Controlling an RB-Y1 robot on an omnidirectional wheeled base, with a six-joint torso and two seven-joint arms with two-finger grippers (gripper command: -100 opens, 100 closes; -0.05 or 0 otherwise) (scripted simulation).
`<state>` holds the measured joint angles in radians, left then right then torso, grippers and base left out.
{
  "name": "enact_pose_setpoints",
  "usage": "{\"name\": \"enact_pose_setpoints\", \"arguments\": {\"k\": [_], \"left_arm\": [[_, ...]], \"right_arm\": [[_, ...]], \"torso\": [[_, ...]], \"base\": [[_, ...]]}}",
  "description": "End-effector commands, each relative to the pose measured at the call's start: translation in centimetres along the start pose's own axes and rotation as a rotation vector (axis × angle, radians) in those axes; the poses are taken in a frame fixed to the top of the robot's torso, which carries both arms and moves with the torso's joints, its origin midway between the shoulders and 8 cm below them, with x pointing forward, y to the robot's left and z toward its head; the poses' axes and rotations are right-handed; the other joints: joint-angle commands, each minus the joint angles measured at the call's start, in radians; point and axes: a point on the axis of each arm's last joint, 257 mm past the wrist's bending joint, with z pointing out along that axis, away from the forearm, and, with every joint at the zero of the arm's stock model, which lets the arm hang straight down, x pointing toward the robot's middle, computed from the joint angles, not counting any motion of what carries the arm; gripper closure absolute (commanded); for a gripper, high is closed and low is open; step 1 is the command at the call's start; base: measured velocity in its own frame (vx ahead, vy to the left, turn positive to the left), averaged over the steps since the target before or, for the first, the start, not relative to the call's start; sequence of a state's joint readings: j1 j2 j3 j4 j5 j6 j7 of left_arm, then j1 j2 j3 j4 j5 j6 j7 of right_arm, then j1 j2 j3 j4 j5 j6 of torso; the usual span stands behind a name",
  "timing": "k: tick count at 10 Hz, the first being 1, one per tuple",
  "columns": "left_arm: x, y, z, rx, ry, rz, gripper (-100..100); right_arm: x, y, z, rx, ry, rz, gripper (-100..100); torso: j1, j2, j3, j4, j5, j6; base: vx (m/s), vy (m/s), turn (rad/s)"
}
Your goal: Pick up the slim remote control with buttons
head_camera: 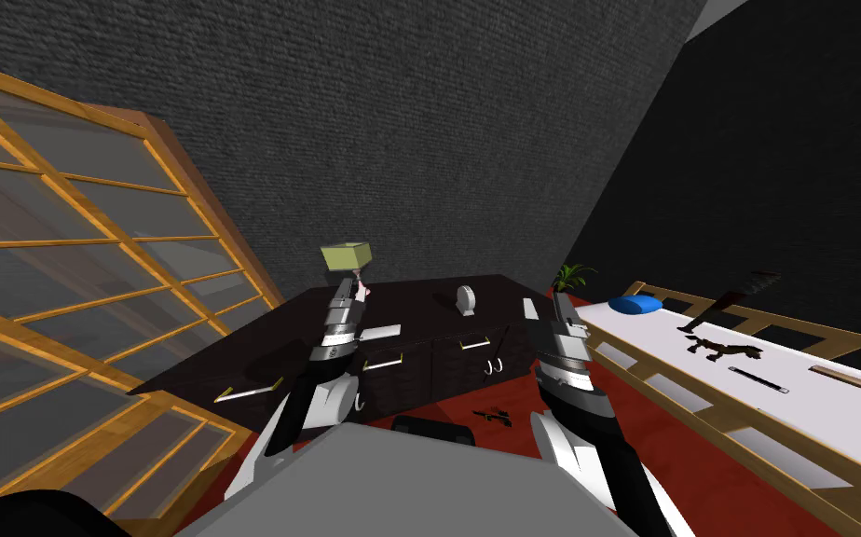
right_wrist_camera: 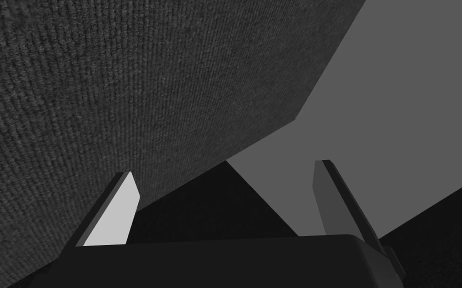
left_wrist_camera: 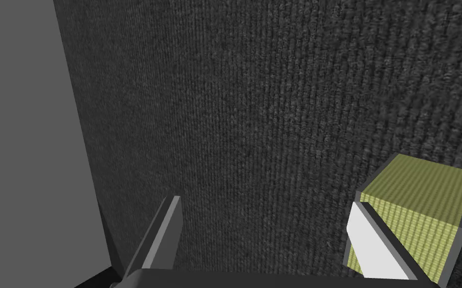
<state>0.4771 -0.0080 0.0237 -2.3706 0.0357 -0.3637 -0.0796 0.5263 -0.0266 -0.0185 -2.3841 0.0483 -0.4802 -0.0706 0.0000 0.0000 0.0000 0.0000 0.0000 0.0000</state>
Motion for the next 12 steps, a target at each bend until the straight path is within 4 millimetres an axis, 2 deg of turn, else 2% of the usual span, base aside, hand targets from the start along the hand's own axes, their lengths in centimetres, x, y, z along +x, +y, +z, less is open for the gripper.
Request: {"name": "enact_pose_setpoints", "arguments": {"k": [1, 3, 5, 6, 8, 9, 10, 11, 12], "left_arm": [[0.6, 0.7, 0.3, -0.011, 0.032, 0.004, -100], [1.6, 2.3, 1.0, -0.038, 0.078, 0.006, -100], [2.5, 5.0, 1.7, -0.09, 0.12, 0.006, -100], [2.6, 4.8, 2.0, -0.081, 0.121, 0.003, -100], [3.3, 7.7, 2.9, -0.145, 0.152, 0.004, -100], [3.6, 7.9, 3.4, -0.141, 0.154, -0.001, -100], [3.9, 9.8, 3.8, -0.186, 0.165, 0.0, -100], [4.1, 9.6, 4.2, -0.176, 0.167, -0.003, -100], [4.3, 11.6, 4.7, -0.224, 0.176, -0.003, -100]], "right_arm": [[0.0, 0.0, 0.0, 0.0, 0.0, 0.0, 0], [0.0, 0.0, 0.0, 0.0, 0.0, 0.0, 0], [0.0, 0.0, 0.0, 0.0, 0.0, 0.0, 0], [0.0, 0.0, 0.0, 0.0, 0.0, 0.0, 0], [0.0, 0.0, 0.0, 0.0, 0.0, 0.0, 0], [0.0, 0.0, 0.0, 0.0, 0.0, 0.0, 0], [0.0, 0.0, 0.0, 0.0, 0.0, 0.0, 0], [0.0, 0.0, 0.0, 0.0, 0.0, 0.0, 0], [0.0, 0.0, 0.0, 0.0, 0.0, 0.0, 0]], "torso": [[0.0, 0.0, 0.0, 0.0, 0.0, 0.0], [-0.001, 0.007, 0.004, 0.002, 0.0, 0.0], [0.001, 0.008, 0.005, 0.002, 0.0, 0.0], [0.0, 0.008, 0.005, 0.002, 0.0, 0.0], [-0.001, 0.004, 0.002, 0.001, 0.0, 0.0], [0.0, 0.005, 0.003, 0.001, 0.0, 0.0], [0.0, 0.004, 0.002, 0.001, 0.0, 0.0], [0.001, 0.003, 0.002, 0.001, 0.0, 0.0], [0.0, 0.002, 0.001, 0.001, 0.0, 0.0]], "base": [[-0.075, -0.015, 0.037], [-0.139, -0.012, 0.083], [-0.128, -0.003, 0.087], [-0.074, -0.015, 0.029], [-0.066, 0.001, 0.087], [-0.056, 0.007, 0.047], [-0.051, 0.013, 0.08], [-0.04, 0.01, 0.041], [-0.042, 0.013, 0.091]]}}
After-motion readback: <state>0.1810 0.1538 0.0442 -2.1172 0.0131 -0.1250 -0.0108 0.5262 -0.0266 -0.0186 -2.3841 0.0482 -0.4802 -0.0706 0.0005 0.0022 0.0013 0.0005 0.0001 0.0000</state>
